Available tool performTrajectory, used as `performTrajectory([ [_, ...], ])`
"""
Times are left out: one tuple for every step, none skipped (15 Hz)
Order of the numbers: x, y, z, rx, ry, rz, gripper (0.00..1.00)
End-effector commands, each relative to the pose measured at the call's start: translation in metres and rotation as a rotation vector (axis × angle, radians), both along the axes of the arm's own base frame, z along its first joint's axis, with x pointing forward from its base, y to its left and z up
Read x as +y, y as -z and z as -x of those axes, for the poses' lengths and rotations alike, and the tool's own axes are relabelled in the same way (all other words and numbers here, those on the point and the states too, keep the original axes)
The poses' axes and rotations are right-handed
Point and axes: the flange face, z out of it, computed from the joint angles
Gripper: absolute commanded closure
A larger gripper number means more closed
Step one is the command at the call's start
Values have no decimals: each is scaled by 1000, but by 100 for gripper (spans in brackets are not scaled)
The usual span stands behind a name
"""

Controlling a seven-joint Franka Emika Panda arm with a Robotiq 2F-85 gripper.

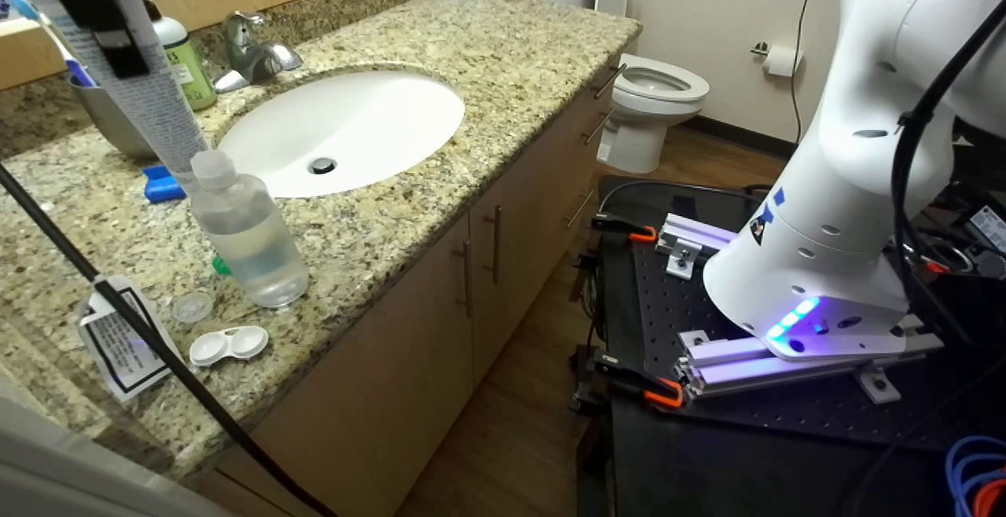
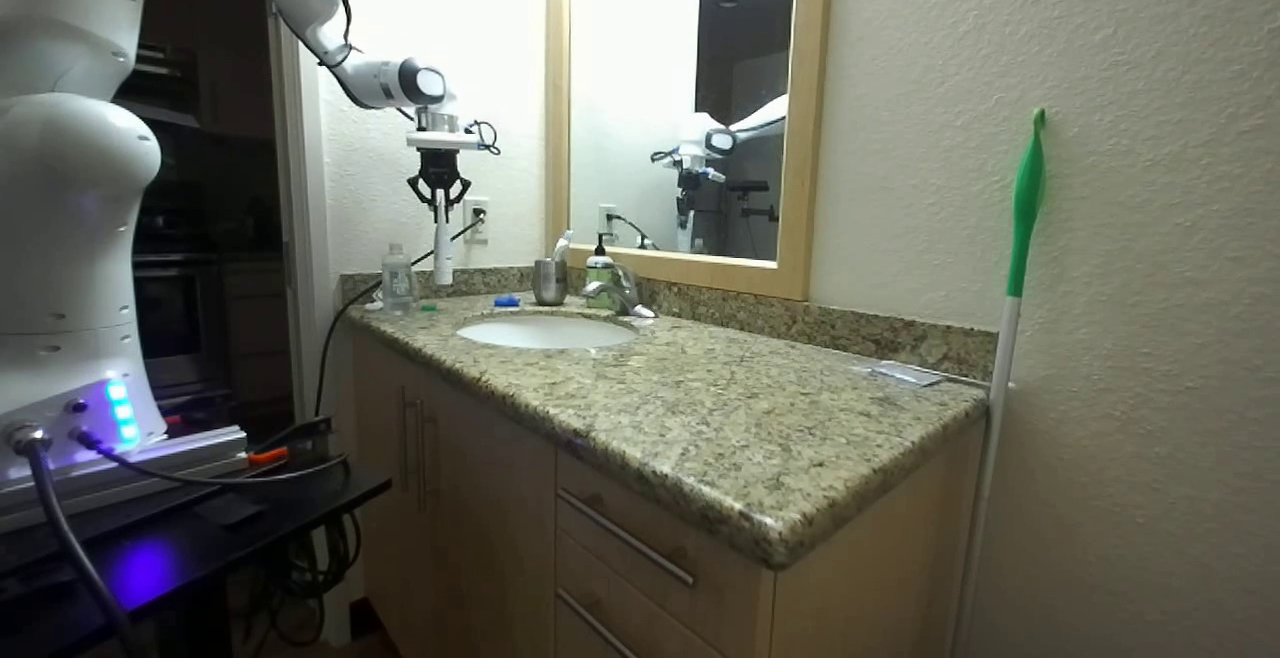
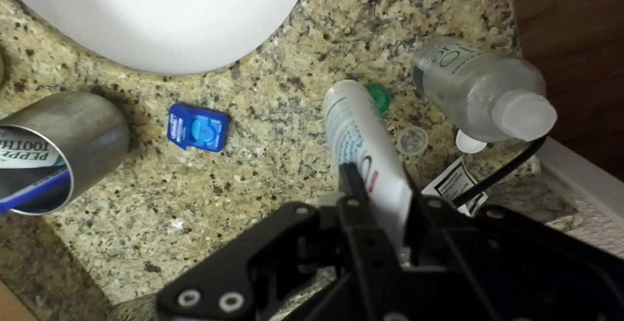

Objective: Pick up the object on the right side of the counter and put it on the left

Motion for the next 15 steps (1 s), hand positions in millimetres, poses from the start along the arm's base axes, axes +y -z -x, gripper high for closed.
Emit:
performTrajectory([
  [3, 5, -1, 9, -3, 0, 82],
  [3, 7, -1, 12, -3, 0, 82],
  [3, 6, -1, 11, -3, -1, 82],
  [-2, 12, -7, 3, 12, 13, 95],
  [-5, 20, -10, 13, 24, 12, 95],
  [-7, 29, -12, 19, 29, 11, 95],
  [-8, 37, -14, 23, 31, 17, 95],
  [-9, 46, -15, 31, 26, 16, 95],
  [-9, 52, -18, 28, 24, 16, 95],
  [-10, 57, -20, 24, 22, 9, 95],
  [-11, 61, -23, 19, 24, 2, 95],
  [-13, 64, -25, 7, 28, -3, 95],
  [-14, 61, -28, -8, 28, -10, 95],
  [-15, 62, -28, -19, 32, -11, 95],
  [-17, 63, -29, -24, 33, -7, 95],
])
